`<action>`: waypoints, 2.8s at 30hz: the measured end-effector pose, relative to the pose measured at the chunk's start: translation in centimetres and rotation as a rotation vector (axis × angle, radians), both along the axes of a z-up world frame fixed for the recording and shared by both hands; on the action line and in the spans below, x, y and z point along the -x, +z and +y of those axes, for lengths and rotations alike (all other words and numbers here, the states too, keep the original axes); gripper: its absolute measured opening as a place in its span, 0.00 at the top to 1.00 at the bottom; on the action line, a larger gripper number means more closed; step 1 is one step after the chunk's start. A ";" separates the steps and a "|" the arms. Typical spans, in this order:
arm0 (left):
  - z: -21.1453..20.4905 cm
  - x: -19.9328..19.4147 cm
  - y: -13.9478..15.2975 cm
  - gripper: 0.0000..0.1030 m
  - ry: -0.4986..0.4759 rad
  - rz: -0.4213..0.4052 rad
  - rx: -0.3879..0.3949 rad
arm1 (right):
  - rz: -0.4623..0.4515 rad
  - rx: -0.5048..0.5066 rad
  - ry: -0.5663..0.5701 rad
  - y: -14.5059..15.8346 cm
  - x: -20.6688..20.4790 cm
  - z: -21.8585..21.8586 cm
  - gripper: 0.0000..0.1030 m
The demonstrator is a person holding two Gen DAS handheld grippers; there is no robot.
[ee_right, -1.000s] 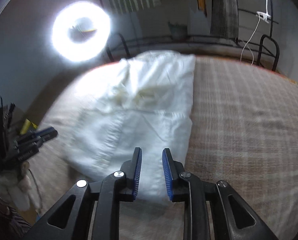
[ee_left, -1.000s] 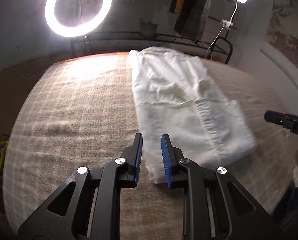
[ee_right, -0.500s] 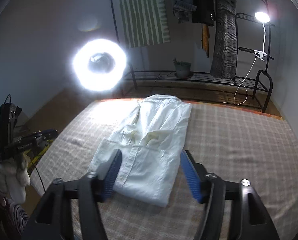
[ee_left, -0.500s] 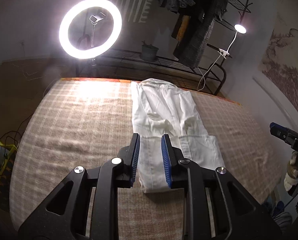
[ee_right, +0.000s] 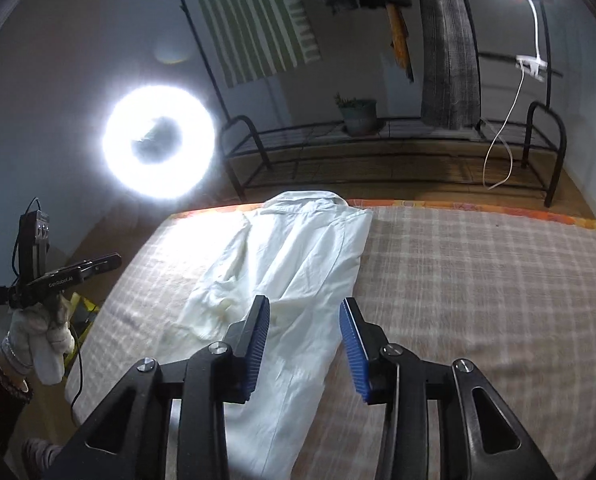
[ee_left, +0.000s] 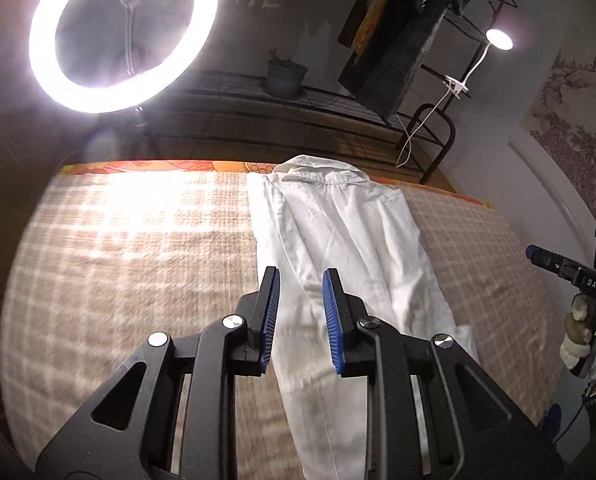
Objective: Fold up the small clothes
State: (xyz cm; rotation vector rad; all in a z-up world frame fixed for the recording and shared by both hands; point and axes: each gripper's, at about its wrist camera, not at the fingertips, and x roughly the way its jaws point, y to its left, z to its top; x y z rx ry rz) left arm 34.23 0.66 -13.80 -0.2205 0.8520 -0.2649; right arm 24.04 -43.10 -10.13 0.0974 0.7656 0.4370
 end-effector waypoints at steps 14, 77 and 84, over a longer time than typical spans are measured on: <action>-0.5 -15.7 -8.8 0.79 -0.015 0.096 -0.046 | 0.112 0.010 -0.052 -9.6 -18.0 1.6 0.62; -3.0 -3.0 2.2 1.00 -0.007 -0.169 -0.112 | -0.101 0.038 0.033 0.3 -10.0 4.5 1.00; -3.0 5.8 1.6 1.00 0.009 -0.161 -0.115 | -0.098 0.072 0.052 0.4 -1.2 4.5 1.00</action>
